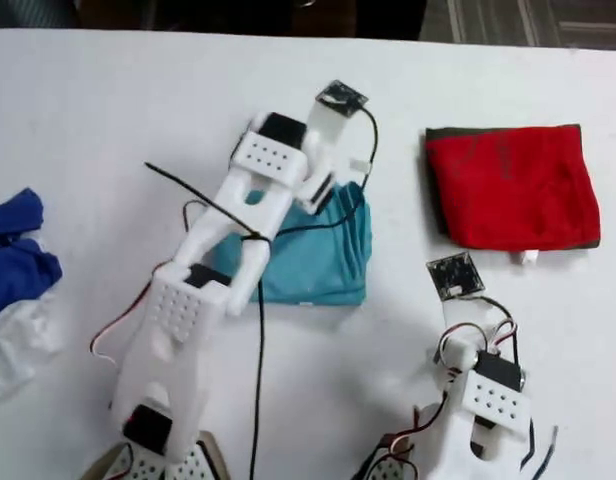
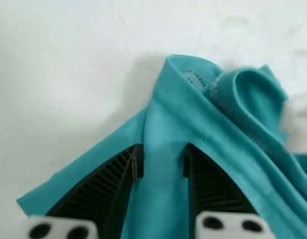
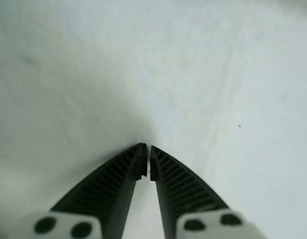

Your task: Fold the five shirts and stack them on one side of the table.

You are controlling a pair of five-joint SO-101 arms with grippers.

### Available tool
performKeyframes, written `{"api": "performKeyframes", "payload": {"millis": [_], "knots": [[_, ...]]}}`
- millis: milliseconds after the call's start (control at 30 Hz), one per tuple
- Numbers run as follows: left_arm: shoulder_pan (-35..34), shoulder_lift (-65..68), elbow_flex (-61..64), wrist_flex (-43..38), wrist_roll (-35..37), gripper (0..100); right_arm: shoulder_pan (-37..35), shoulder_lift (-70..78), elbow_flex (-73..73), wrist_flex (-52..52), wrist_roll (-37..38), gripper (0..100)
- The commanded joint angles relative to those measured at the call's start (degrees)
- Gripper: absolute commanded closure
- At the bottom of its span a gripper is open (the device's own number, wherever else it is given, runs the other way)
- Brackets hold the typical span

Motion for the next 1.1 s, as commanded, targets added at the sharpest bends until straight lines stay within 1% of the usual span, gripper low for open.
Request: {"api": "performKeyframes", "payload": {"millis": [0,167,267,333,400,533,633,700,767,933,1000,1067], "knots": [[2.29,-0.88,-1.98,-2.99,0.79,84,0.31,-0.57,-0.53,-0.66,-0.09,97.8],[4.04,-0.88,-1.98,-5.27,0.79,84,0.84,-0.57,-0.53,-0.66,-0.62,97.8],[5.54,-0.88,-1.98,-6.95,0.79,84,4.7,-0.66,-1.23,-0.75,-5.98,97.8],[6.86,-0.97,-2.07,-7.56,0.79,84,7.96,-0.66,-2.46,-1.01,-7.3,97.8],[8.26,-0.79,-4.0,-6.86,0.79,84,10.15,-0.66,-2.73,-1.01,-7.21,97.8],[11.08,-0.44,-10.24,-2.9,0.79,84,15.16,-0.66,-2.73,-1.1,-7.65,97.8],[11.78,-0.44,-14.64,0.09,0.79,84,19.3,-1.1,-2.73,-1.1,-7.74,97.8],[10.81,-0.44,-17.54,1.93,0.7,84,22.11,-2.07,-2.64,-0.84,-7.74,97.8],[7.91,-0.18,-18.51,2.2,0.7,84,23.08,-3.03,-1.67,-1.01,-7.74,97.8],[-0.18,4.04,-17.89,-0.44,0.79,84,19.47,-6.81,0.53,-0.75,-7.74,97.8],[-1.93,7.12,-18.42,-1.23,0.79,84,18.59,-8.75,1.23,-0.48,-7.74,97.8],[-2.2,9.67,-18.51,-1.49,0.79,84,18.51,-10.59,1.93,0.31,-7.74,97.8]]}}
